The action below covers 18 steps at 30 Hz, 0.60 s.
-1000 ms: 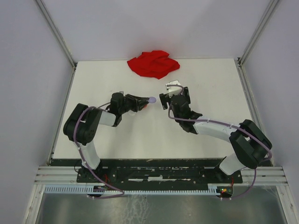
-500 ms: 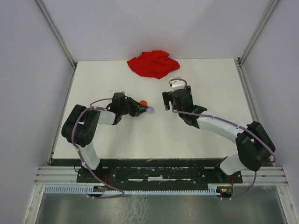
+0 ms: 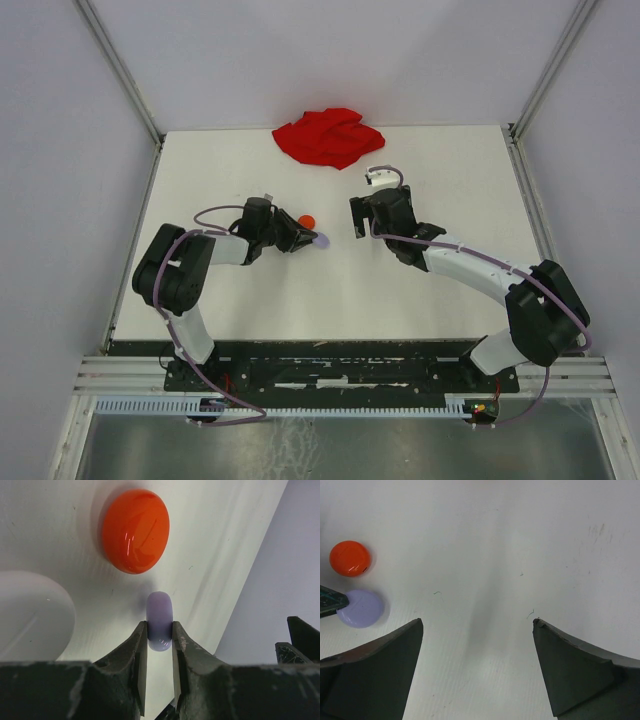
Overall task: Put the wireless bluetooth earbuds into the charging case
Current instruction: Place the charging case at the center of the board.
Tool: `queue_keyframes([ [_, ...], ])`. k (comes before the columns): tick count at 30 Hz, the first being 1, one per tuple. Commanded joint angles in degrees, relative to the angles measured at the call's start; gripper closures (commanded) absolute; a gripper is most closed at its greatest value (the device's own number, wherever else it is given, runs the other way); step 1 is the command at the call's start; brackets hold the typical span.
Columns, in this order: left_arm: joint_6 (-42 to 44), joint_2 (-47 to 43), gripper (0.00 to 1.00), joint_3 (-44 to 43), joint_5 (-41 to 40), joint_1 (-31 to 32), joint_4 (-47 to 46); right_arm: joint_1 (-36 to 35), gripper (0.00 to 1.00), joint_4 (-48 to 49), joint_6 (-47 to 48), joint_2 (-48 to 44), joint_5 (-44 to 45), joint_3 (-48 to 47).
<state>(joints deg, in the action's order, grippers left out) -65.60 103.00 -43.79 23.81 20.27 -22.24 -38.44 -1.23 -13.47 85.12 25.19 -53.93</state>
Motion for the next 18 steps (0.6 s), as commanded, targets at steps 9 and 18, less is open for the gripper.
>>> queue_keyframes([
  [9,9.8,-2.2,0.69,-5.4,-1.8,0.3,8.5,1.7,0.01,-2.3,-5.3,-2.5,-2.0,-3.0],
  [18,14.1,-5.3,0.6,-7.9,-4.8,0.3,14.8,2.7,0.01,-3.6,-6.1,-4.4,-2.8,-3.0],
])
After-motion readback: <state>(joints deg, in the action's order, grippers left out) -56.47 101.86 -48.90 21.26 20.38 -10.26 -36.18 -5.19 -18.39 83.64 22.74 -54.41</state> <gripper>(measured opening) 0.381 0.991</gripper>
